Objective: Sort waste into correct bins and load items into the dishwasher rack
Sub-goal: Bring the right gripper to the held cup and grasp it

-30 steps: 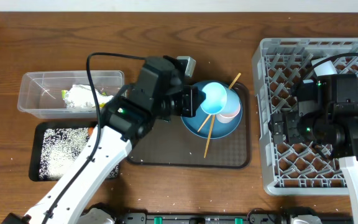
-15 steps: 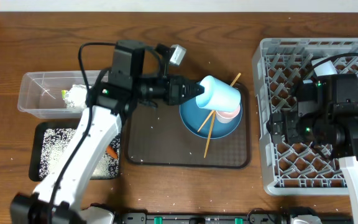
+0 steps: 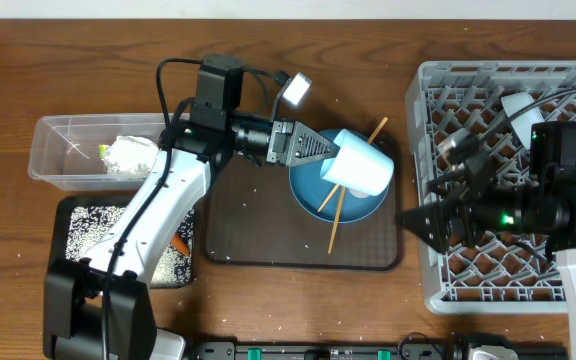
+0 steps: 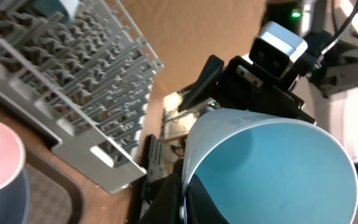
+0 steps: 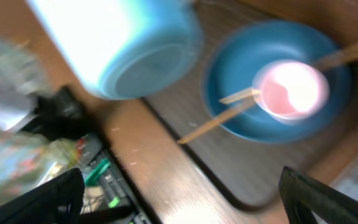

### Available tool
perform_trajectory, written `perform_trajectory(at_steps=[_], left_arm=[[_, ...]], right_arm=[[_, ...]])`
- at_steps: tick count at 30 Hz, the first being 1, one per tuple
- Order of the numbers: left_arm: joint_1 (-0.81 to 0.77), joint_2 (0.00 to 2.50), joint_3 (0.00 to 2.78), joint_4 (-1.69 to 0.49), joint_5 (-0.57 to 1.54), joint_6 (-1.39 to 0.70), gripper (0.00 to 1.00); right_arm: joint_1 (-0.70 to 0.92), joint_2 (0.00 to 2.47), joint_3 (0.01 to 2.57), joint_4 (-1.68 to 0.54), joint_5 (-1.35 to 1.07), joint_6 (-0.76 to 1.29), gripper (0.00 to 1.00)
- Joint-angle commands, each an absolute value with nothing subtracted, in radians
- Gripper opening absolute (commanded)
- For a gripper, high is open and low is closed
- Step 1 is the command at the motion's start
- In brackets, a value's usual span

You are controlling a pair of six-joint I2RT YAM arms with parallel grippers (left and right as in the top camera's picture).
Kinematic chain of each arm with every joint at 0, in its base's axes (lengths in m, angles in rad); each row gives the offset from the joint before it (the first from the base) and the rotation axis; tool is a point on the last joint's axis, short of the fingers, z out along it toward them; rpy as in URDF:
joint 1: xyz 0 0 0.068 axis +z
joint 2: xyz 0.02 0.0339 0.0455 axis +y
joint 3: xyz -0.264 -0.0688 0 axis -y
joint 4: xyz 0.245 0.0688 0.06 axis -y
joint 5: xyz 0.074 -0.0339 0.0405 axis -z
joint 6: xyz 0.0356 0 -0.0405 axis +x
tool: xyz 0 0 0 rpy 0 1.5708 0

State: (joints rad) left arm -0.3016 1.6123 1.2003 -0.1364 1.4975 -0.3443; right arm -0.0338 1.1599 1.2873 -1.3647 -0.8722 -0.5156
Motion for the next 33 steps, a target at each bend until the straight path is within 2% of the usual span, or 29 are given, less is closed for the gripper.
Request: perform_trajectory(at_steps=[1,10,15,26,33], left_arm=[[-0.297,1.605,1.202,-0.131,1.567,-0.369,0.07],[-0.298,1.605,1.202,-0.132,1.571,-0.376,0.06],[-0.3,1.605,1.202,-0.132,1.571,-0.376,0.06],[-0.32,1.605,1.202,-0.131,1.571,-0.375,0.06],[-0.356,1.605,1.202,-0.125,1.571,-0.375,0.06]], right_arm=[[-0.041,1.152,1.284,-1.392,-1.105,-0.763,0.99],[-0.038,1.152,1.229,-1.356,-1.244,-0.925,0.99],[-0.038,1.152,1.184,-1.273,-1.258,-0.92,0.95],[-0.015,1.218,1.142,-1.159,-1.337,-0.919,0.94],[0.044,1.301,1.142,-1.033,-1.337,-0.802,0.94]])
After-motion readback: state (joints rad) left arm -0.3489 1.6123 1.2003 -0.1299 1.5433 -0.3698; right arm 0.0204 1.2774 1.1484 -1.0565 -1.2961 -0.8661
